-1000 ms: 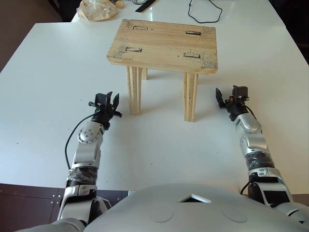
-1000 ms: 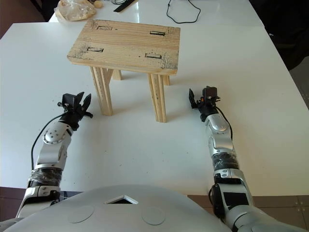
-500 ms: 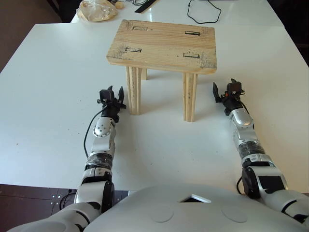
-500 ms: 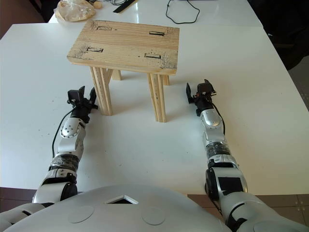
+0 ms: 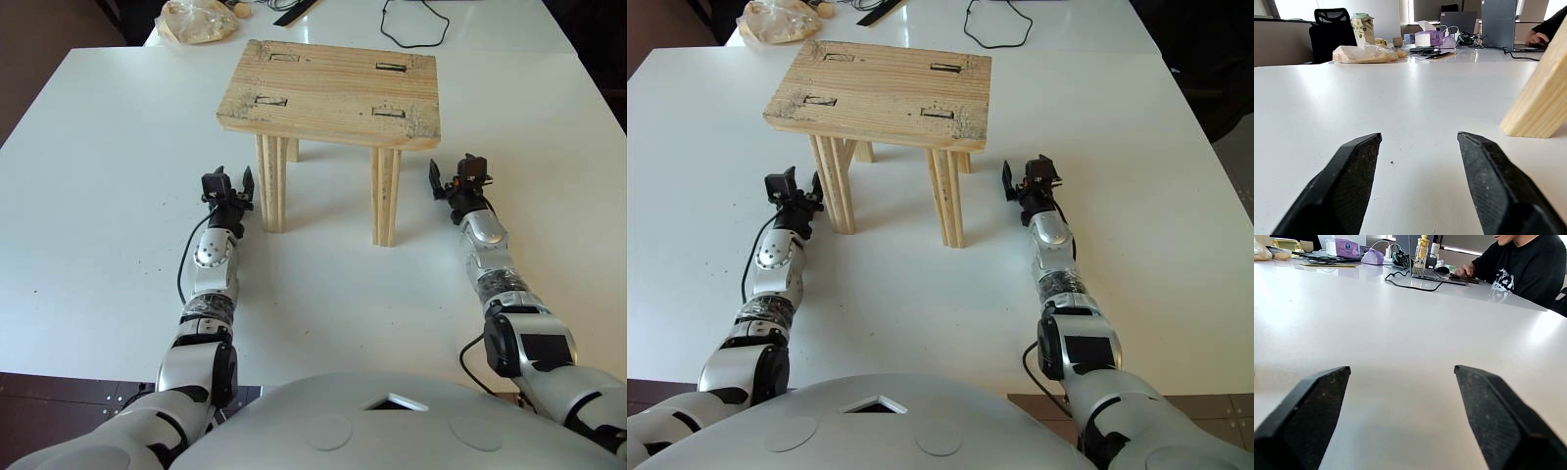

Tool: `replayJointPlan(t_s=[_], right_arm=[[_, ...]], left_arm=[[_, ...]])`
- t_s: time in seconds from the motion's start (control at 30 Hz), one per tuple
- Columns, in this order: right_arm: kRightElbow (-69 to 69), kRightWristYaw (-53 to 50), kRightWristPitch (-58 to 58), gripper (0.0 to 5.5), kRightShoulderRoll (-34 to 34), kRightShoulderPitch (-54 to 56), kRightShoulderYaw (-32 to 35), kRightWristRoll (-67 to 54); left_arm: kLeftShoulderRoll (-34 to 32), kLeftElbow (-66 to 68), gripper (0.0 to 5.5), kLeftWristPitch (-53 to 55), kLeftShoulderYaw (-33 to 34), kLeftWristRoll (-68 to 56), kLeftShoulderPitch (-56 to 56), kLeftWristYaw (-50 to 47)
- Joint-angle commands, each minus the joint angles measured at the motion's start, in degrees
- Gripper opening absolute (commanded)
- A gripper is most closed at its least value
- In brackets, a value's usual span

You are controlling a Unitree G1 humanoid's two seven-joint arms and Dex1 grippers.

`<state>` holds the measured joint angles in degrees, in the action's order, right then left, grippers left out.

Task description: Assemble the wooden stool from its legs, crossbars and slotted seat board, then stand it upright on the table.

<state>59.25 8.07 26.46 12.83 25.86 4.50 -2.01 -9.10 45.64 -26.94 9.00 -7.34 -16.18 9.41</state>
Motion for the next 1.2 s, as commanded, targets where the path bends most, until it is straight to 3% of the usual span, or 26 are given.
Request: replayJointPlan(t_s=[0.03, 0.3, 0.7, 0.83, 1.2], right_arm=[[4.1, -0.5, -2.7, 3.95, -1.5, -0.2, 0.0, 0.7], [6.2, 1.8, -3.3, 3.95, -3.0, 1.6, 0.8, -0.5], [7.7, -2.5, -5.7, 3.95, -3.5, 3.1, 2.1, -0.1], [7.8, -1.4, -6.3, 3.34, -3.0, 3.9, 2.5, -0.2], [9.8, -7.5, -9.0, 3.34, -2.6, 7.1, 3.3, 0.7]], left_arm=[[0.6, 3.3, 2.89, 2.2, -0.5, 0.4, 0.0, 1.2], [0.8, 6.7, 2.89, 2.3, 0.0, 1.1, -2.1, -1.6], [3.0, 7.1, 2.89, 1.1, 0.3, 1.8, -1.6, -6.3], [3.4, 8.1, 2.91, 0.1, 0.4, 2.6, -2.0, -8.9], [3.1, 12.1, 2.91, -0.9, 0.2, 4.0, -5.0, -10.8]])
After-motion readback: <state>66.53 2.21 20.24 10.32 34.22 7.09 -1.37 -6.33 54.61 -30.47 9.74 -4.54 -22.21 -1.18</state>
